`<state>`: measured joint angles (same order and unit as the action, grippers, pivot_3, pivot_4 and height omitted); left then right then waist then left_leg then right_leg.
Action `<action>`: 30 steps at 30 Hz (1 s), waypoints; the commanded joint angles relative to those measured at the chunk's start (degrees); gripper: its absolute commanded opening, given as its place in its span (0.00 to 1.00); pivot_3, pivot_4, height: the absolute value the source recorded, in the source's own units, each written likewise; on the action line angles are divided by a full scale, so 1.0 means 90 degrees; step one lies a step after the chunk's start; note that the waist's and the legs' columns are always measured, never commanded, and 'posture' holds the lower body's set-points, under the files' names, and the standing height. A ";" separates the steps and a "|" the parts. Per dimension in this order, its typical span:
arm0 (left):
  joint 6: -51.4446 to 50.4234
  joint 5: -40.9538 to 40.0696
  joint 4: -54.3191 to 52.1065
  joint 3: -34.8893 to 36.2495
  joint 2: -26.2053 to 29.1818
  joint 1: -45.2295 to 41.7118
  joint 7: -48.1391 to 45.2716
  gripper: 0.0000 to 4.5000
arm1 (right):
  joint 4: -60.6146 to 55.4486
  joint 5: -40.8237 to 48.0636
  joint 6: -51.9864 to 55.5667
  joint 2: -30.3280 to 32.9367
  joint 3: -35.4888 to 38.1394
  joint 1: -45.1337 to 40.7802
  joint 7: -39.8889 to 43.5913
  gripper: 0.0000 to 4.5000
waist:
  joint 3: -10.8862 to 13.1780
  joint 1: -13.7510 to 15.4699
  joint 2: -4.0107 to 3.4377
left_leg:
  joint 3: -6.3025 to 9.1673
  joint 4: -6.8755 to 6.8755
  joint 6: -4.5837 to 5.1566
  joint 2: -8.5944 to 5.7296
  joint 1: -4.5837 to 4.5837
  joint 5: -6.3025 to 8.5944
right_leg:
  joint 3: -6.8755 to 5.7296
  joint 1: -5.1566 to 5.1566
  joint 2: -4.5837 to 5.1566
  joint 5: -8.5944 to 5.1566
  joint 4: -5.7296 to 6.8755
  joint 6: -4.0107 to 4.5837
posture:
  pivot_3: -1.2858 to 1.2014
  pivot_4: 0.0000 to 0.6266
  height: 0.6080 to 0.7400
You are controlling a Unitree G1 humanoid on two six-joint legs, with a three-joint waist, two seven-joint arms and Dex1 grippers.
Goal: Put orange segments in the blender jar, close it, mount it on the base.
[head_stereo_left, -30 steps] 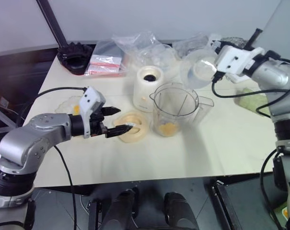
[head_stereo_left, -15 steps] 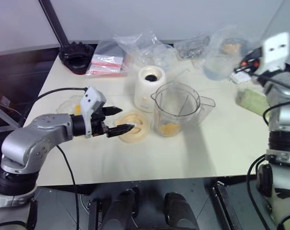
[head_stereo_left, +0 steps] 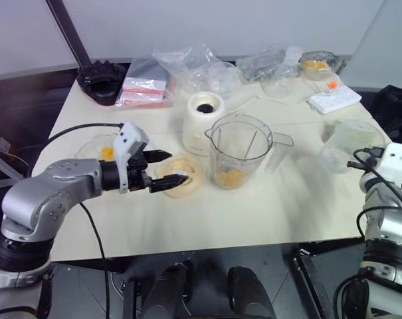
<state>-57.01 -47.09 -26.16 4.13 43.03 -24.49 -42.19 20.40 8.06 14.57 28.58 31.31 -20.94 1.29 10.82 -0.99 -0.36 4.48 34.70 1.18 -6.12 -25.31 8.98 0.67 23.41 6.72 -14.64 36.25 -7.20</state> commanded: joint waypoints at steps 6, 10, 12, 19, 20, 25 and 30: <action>-0.0054 -0.0233 -0.0270 0.0190 0.0069 -0.0055 0.0107 1.00 | 0.0762 0.0044 -0.0676 -0.0274 -0.0090 -0.0022 -0.0403 0.01 | -0.0001 0.0017 0.0001 | 0.0001 0.0004 0.0000 0.0000 0.0002 0.0000 | 0.0000 -0.0005 -0.0002 -0.0001 0.0000 0.0001 | 0.52 0.24 1.00; -0.0043 -0.0221 -0.0274 0.0163 0.0062 -0.0044 0.0149 1.00 | 0.1365 0.0087 -0.0836 -0.0252 -0.0141 -0.0164 -0.0431 0.01 | -0.0001 0.0018 0.0002 | 0.0000 0.0003 0.0001 -0.0001 0.0003 0.0000 | 0.0001 -0.0005 -0.0002 -0.0001 0.0000 0.0001 | 0.52 0.24 1.00; -0.0040 -0.0219 -0.0283 0.0155 0.0059 -0.0042 0.0167 1.00 | 0.1605 0.0088 -0.0960 -0.0223 -0.0180 -0.0196 -0.0394 0.07 | -0.0002 0.0015 0.0004 | 0.0002 0.0007 0.0000 0.0000 0.0005 0.0000 | 0.0000 -0.0012 -0.0004 -0.0001 -0.0001 0.0002 | 0.52 0.24 1.00; 0.0017 -0.0170 -0.0261 0.0153 0.0106 0.0008 0.0125 1.00 | 0.1840 0.0054 -0.1152 -0.0138 -0.0251 -0.0089 -0.0391 0.77 | -0.0004 -0.0013 0.0007 | 0.0003 0.0007 0.0000 0.0000 0.0012 0.0000 | 0.0000 -0.0020 -0.0004 -0.0002 -0.0002 0.0003 | 0.52 0.24 1.00; 0.0016 -0.0198 -0.0242 0.0168 0.0083 -0.0002 0.0125 1.00 | 0.1809 0.0066 -0.1140 -0.0141 -0.0266 -0.0058 -0.0359 0.91 | -0.0004 -0.0021 0.0008 | 0.0003 0.0005 0.0000 0.0001 0.0013 0.0000 | 0.0000 -0.0019 -0.0004 -0.0002 -0.0002 0.0003 | 0.52 0.24 1.00; 0.0026 -0.0300 -0.0050 0.0255 -0.0077 -0.0201 0.0217 1.00 | 0.1303 0.0289 -0.1098 -0.0267 -0.0227 0.0288 -0.0176 0.99 | -0.0007 -0.0002 0.0012 | 0.0004 0.0005 0.0000 0.0004 0.0016 0.0000 | 0.0000 -0.0022 -0.0007 -0.0002 -0.0002 0.0003 | 0.52 0.24 1.00; 0.0463 0.0320 0.0521 -0.0116 0.0127 -0.0407 -0.0138 1.00 | 0.0026 0.0439 -0.0858 -0.0444 -0.0348 0.1095 0.0096 0.99 | -0.0007 0.0027 0.0012 | 0.0005 0.0004 0.0000 0.0003 0.0016 0.0001 | 0.0000 -0.0021 -0.0007 -0.0002 -0.0002 0.0004 | 0.52 0.24 1.00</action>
<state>-54.94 -45.85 -22.01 3.14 43.46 -27.09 -42.18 24.89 10.80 6.38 24.83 28.31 -11.77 1.24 10.76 -0.75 -0.25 4.52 34.74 1.17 -6.09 -25.17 8.99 0.67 23.23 6.66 -14.67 36.23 -7.16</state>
